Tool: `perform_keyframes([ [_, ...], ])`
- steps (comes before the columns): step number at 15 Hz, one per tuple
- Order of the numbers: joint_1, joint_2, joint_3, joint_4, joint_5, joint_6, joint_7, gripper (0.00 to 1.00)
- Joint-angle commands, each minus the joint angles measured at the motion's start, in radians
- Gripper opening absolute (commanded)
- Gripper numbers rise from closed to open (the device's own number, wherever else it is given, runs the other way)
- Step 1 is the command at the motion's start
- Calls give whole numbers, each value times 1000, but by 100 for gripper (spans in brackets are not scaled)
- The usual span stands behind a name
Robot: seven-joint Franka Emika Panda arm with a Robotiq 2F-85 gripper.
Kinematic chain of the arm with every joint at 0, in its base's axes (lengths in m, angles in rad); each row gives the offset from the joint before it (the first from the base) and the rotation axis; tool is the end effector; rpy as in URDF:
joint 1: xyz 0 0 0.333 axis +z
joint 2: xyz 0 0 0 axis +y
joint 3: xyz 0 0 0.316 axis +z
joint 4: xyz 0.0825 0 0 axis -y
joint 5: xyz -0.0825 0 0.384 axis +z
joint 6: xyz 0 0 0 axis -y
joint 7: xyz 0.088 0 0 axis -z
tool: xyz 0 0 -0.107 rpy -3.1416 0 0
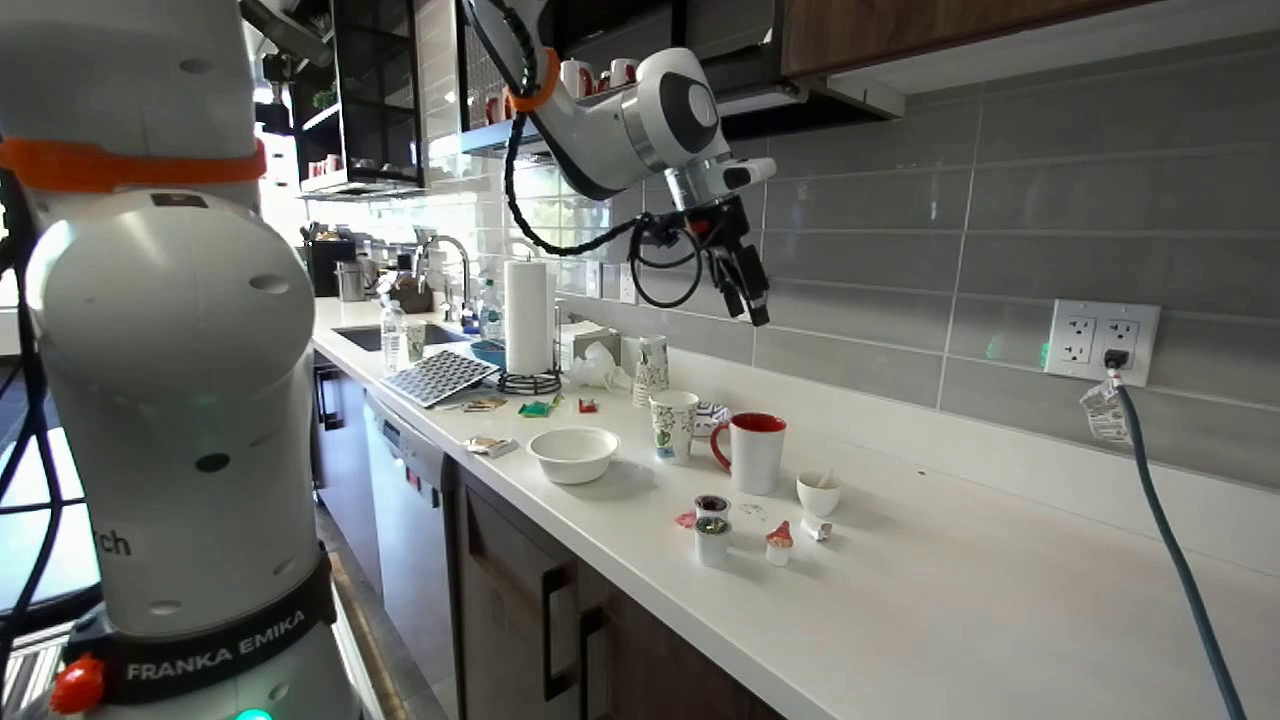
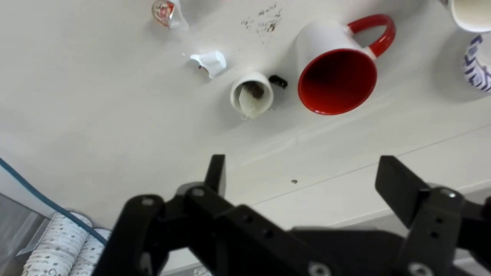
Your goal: Move the tea bag to the other cup
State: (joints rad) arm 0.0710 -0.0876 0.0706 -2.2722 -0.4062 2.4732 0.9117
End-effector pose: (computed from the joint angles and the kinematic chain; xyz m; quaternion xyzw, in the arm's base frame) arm 0.5251 0.0764 0.4234 0.9501 -0.2351 0.1964 0.0587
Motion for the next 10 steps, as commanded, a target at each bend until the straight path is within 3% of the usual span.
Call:
perform_keyframes([
  [1, 5, -66, 7, -83, 168, 39, -147, 100],
  [4, 11, -77, 17, -108, 266, 11, -287, 100],
  [5, -14, -48, 29, -65, 207, 9, -216, 100],
  [10, -20, -49, 31, -63, 212, 9, -228, 100],
])
